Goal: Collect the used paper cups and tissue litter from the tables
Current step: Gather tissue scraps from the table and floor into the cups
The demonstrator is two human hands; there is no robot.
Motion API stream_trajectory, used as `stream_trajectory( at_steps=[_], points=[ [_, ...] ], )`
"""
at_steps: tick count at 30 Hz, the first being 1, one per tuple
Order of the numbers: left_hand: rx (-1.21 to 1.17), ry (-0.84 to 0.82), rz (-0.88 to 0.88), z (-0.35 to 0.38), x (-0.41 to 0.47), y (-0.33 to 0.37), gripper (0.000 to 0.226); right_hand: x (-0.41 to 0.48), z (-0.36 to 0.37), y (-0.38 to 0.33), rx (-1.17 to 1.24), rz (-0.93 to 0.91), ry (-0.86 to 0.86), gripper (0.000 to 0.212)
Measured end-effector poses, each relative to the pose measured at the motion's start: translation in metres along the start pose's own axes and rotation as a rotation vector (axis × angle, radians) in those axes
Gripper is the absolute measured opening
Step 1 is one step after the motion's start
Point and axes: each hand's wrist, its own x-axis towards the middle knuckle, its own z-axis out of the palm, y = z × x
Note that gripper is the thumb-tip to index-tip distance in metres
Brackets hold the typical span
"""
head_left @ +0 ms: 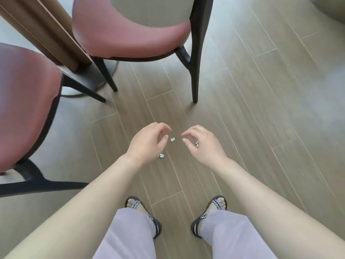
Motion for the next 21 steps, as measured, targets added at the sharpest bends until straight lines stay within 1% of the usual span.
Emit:
stream_trajectory(
  at_steps=[4,9,14,17,19,21],
  points=[
    [-0.008,0.026,0.002,0.078,0.044,-0.063,0.021,0.039,0.069,0.066,-0.003,-0.016,-0.028,0.013],
    [-0.010,0.017,-0.102,0.178,0.095,-0.141,0.023,0.086,0.159,0.153,-0.021,-0.055,-0.061,0.015],
    [-0.022,0.006,-0.132,0.255,0.131,-0.209,0.024,0.122,0.241,0.227,-0.076,-0.047,-0.087,0.017],
    [0.000,0.001,-0.143,0.291,0.144,-0.242,0.023,0.140,0.281,0.258,-0.081,-0.026,-0.088,0.015],
    [0.010,-0.002,-0.143,0.308,0.150,-0.258,0.022,0.151,0.302,0.268,-0.112,-0.058,-0.108,0.016],
    [0.021,-0.039,-0.136,0.323,0.152,-0.267,0.022,0.158,0.315,0.274,-0.151,-0.086,-0.144,0.020]
  ],
)
